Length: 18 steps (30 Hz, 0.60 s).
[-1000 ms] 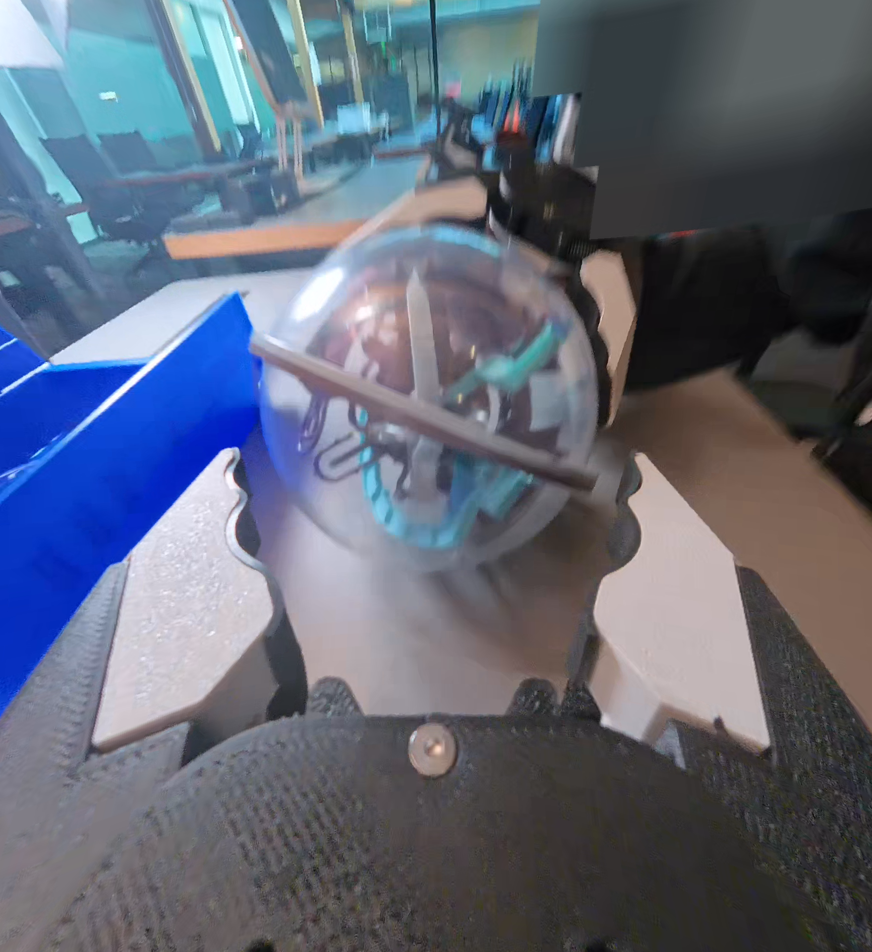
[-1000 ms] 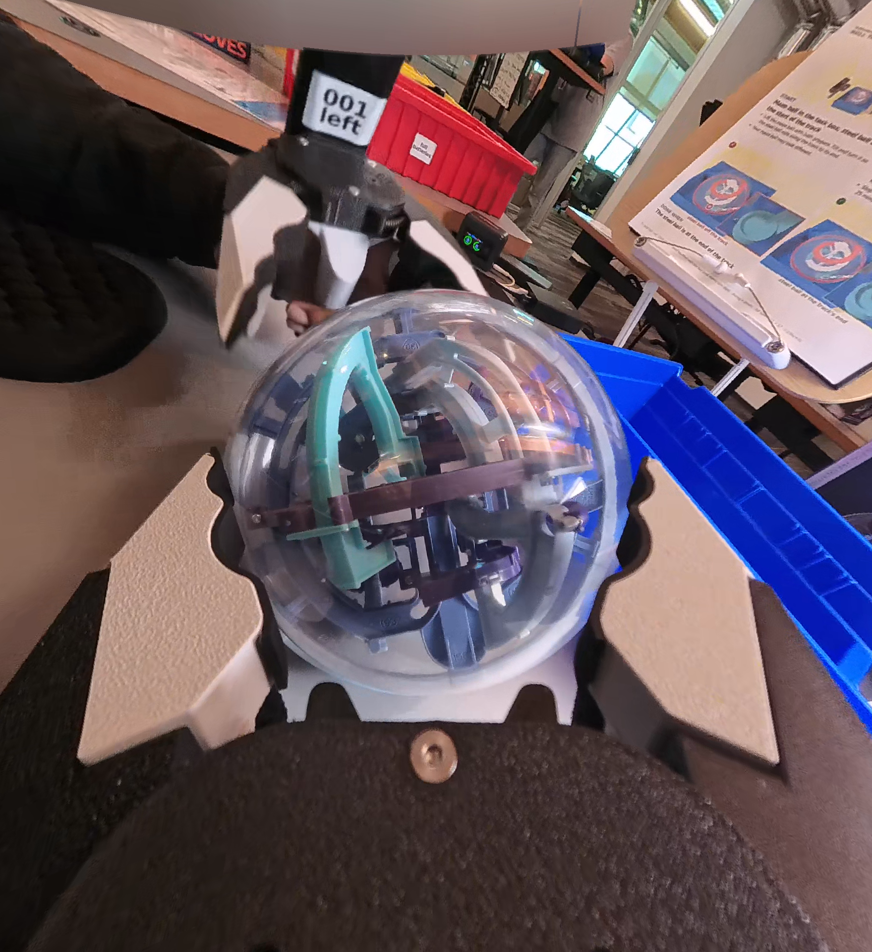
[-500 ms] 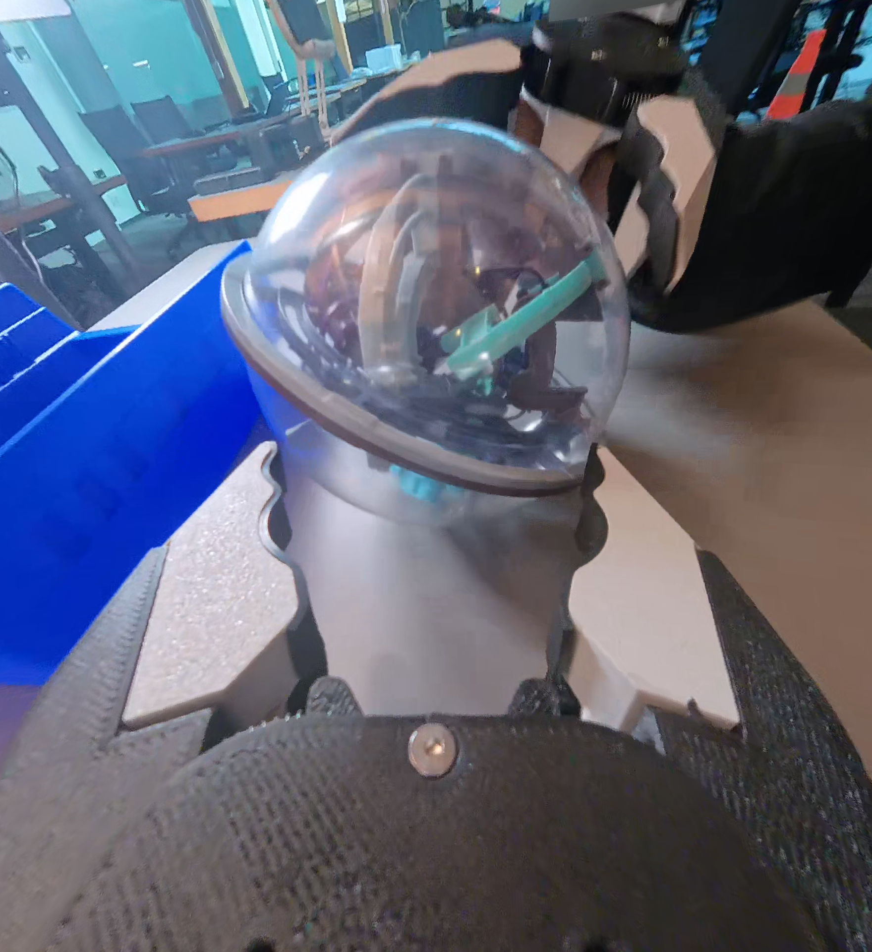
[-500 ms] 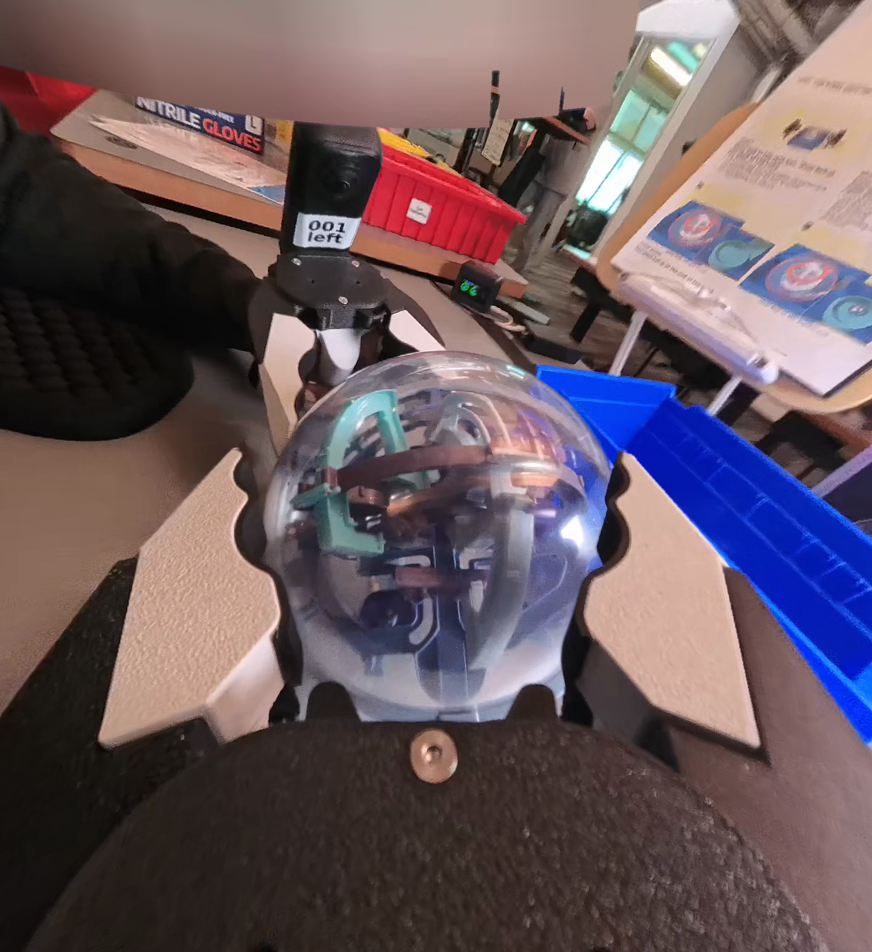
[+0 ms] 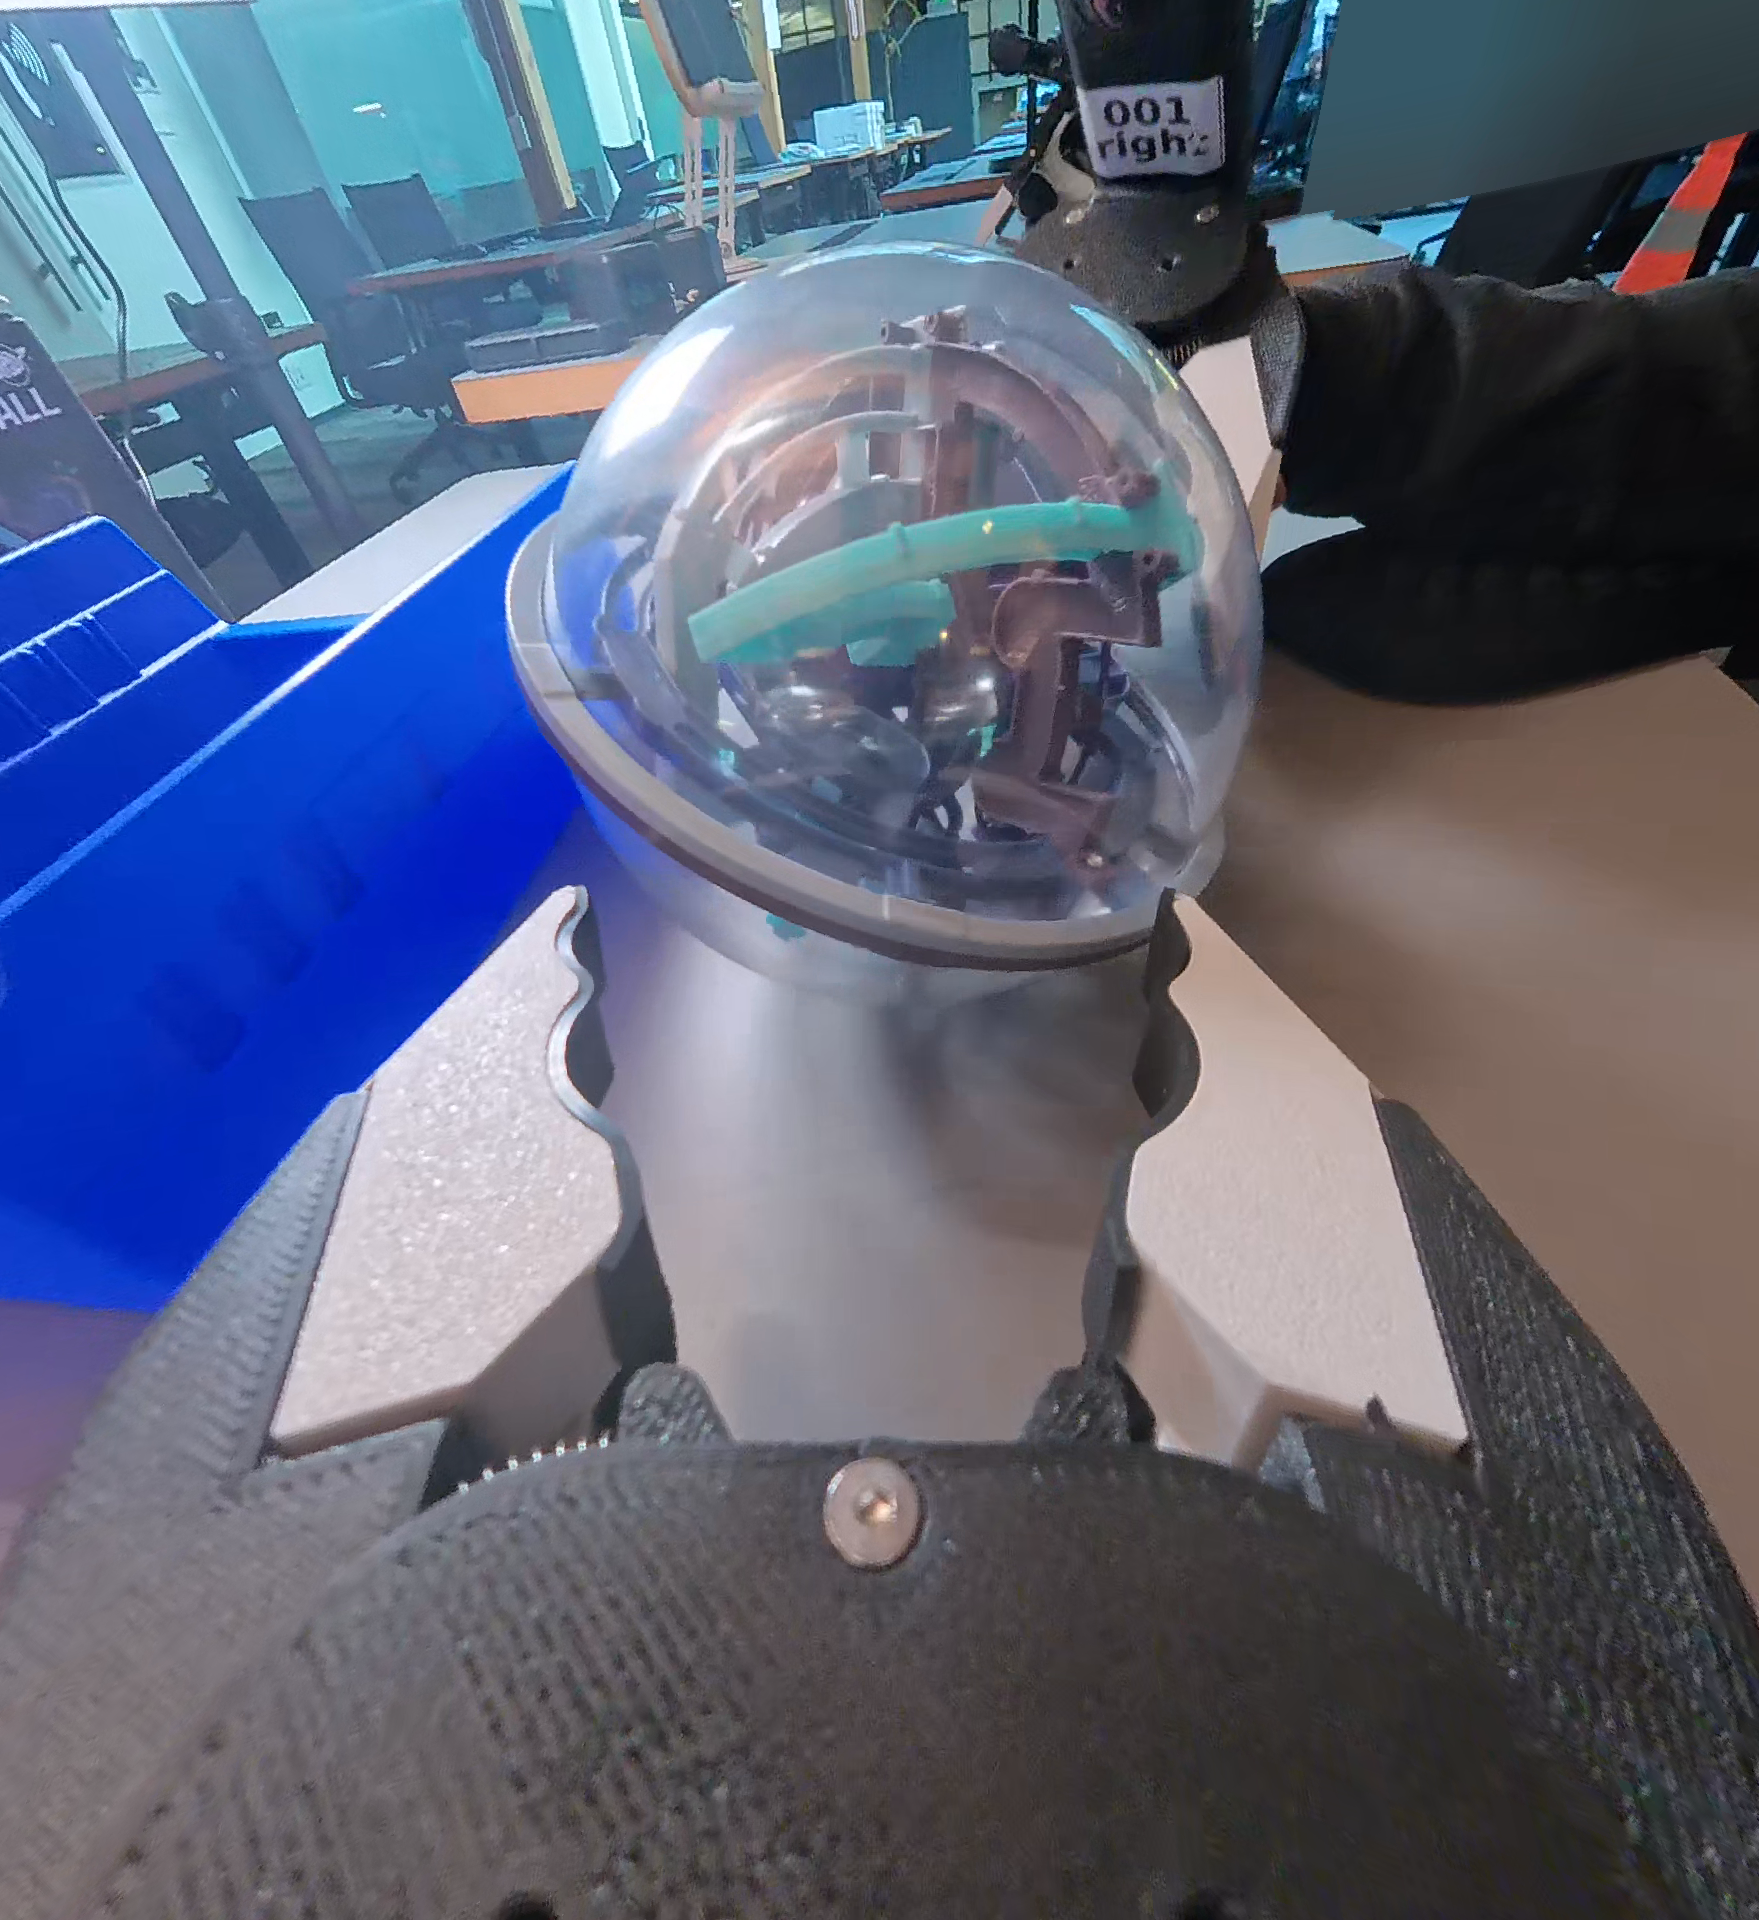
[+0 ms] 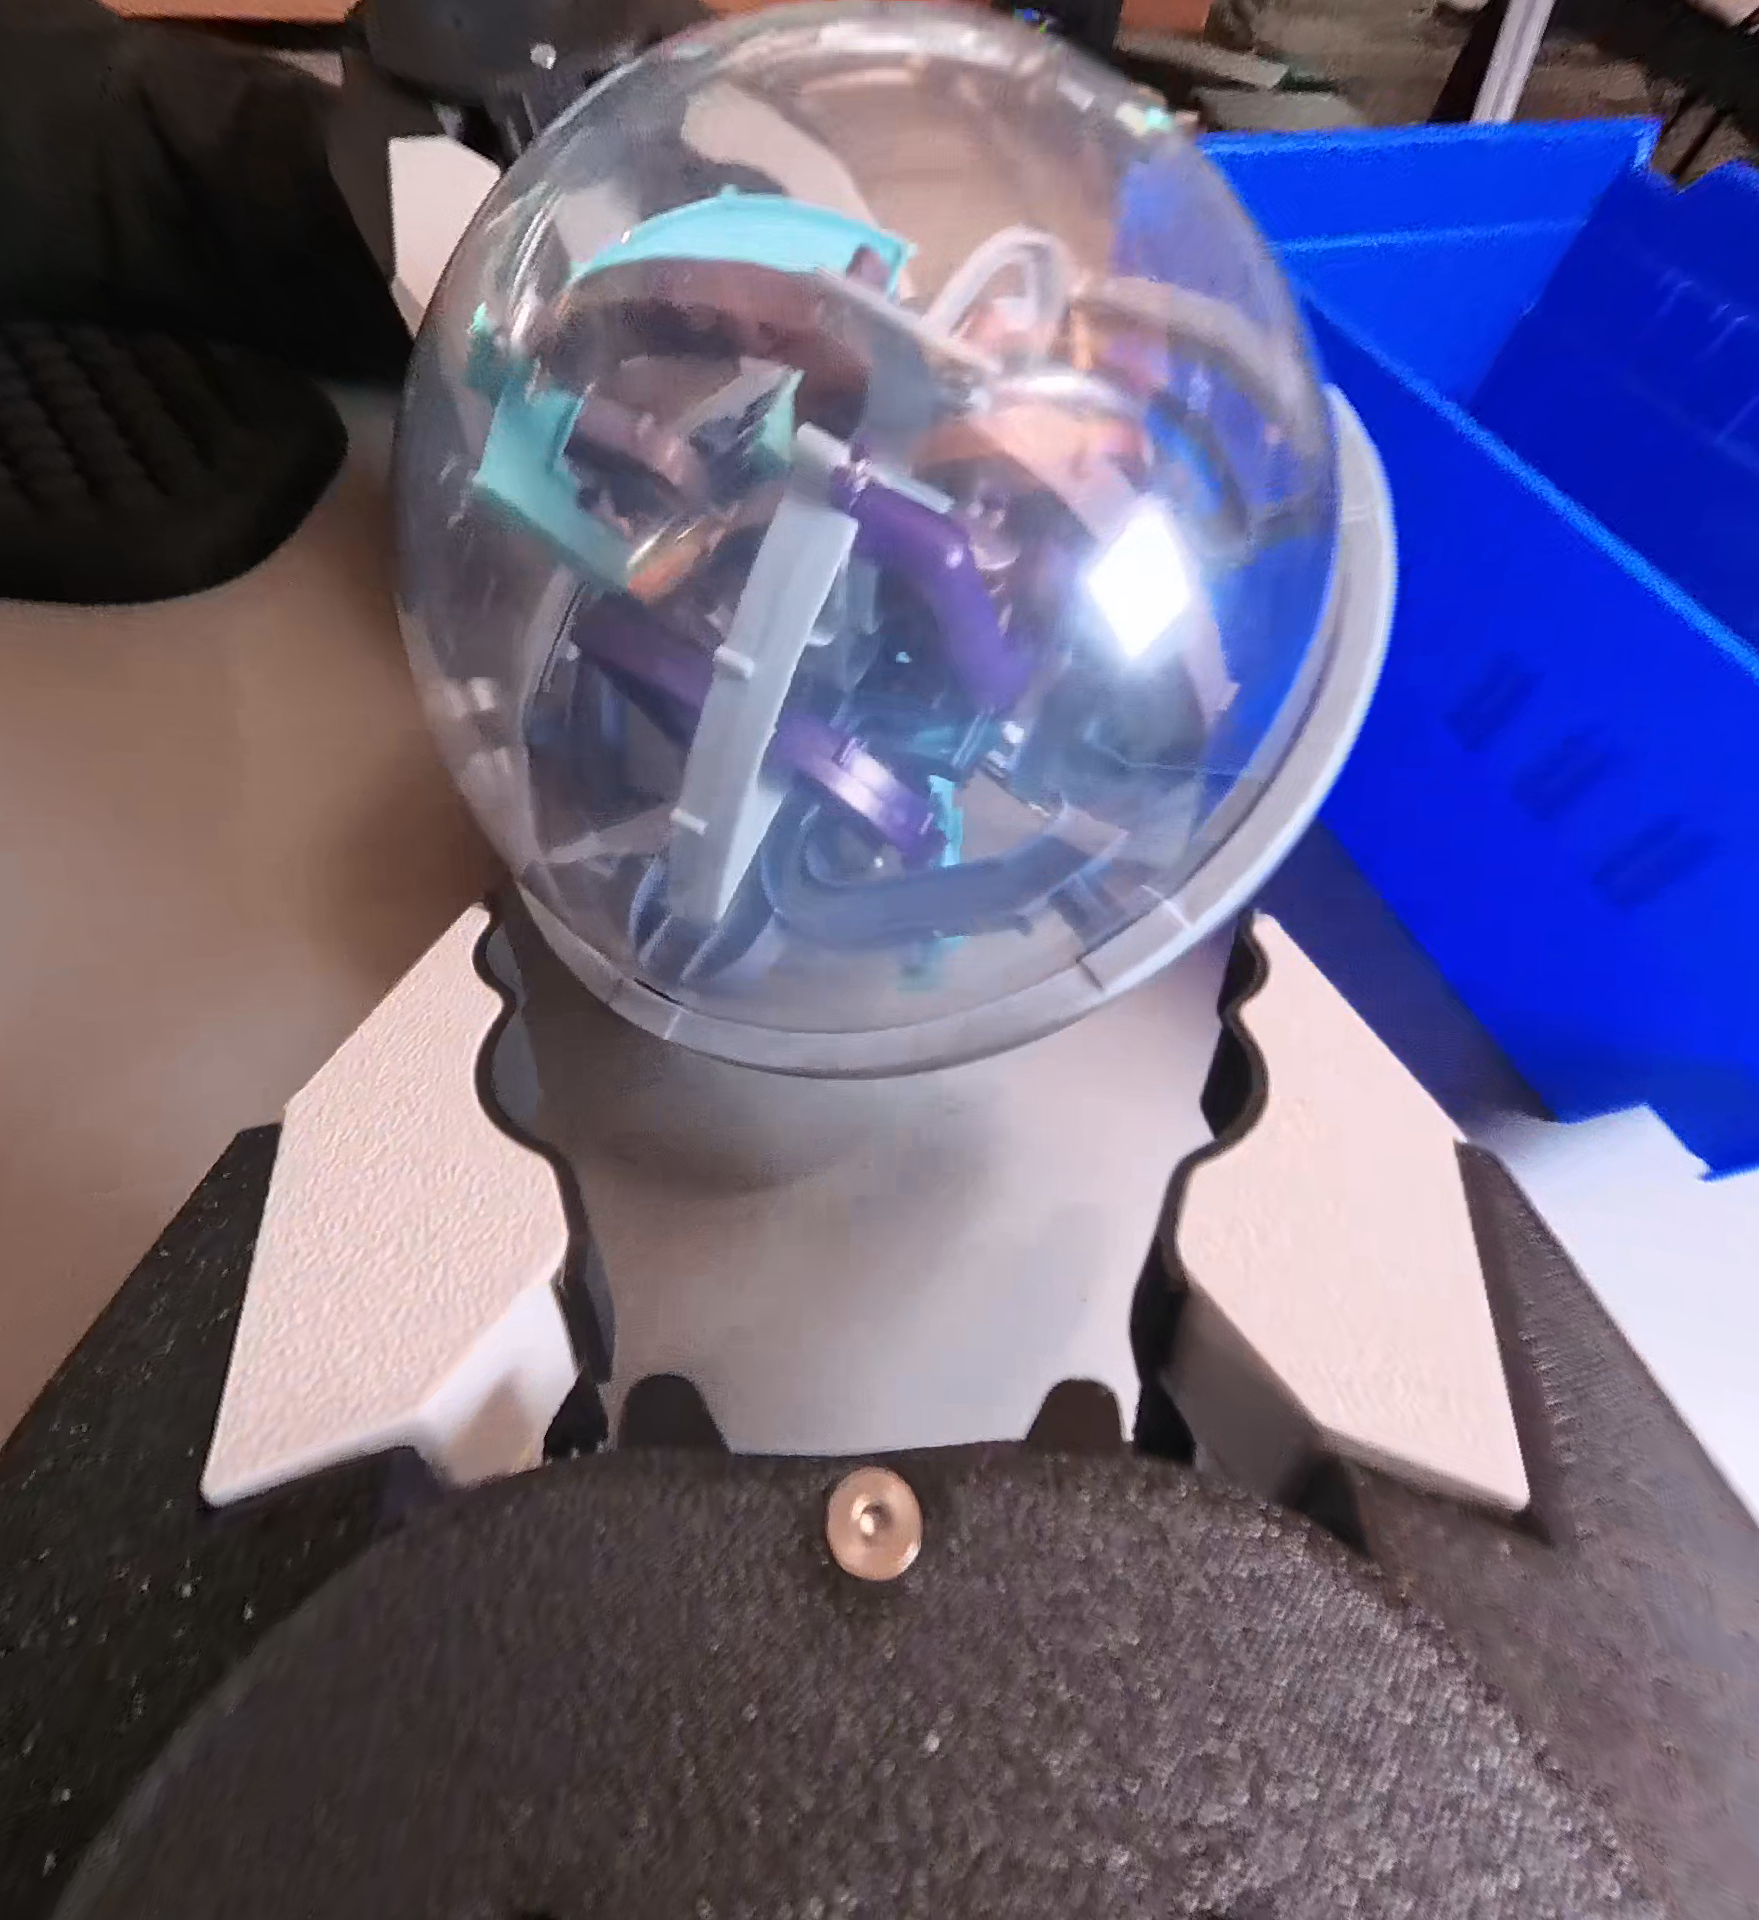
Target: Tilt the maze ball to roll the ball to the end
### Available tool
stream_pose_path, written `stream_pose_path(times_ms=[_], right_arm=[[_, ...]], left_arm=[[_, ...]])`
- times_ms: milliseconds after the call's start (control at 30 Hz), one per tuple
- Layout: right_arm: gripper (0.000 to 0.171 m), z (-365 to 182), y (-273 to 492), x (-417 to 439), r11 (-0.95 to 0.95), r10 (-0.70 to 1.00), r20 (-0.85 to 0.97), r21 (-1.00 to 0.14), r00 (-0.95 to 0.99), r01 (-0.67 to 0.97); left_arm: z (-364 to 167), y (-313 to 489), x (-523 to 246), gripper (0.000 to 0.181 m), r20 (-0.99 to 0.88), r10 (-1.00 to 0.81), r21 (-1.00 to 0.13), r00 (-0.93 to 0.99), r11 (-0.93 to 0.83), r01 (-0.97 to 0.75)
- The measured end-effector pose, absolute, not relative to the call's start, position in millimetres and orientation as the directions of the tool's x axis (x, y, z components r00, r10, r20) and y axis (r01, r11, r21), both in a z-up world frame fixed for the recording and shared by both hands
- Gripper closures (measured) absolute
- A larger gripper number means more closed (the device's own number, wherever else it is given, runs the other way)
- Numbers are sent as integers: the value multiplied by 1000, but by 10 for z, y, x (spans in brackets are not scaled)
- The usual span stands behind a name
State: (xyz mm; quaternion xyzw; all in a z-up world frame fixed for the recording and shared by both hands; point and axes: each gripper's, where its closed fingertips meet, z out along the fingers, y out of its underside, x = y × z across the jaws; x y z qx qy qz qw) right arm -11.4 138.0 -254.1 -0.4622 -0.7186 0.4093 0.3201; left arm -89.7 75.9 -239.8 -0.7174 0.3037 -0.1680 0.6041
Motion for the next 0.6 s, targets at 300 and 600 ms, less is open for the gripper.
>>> stream_pose_path(times_ms=[300,600], right_arm=[[48,-2603,1333,-144,244,924,79,-876,-375,417],[52,-2566,1303,-173,244,924,88,-884,-373,398]], left_arm=[[-2398,768,-905,78,-117,-634,-971,764,-91,-223],[-2393,779,-924,77,-96,-631,-974,770,-101,-204]])
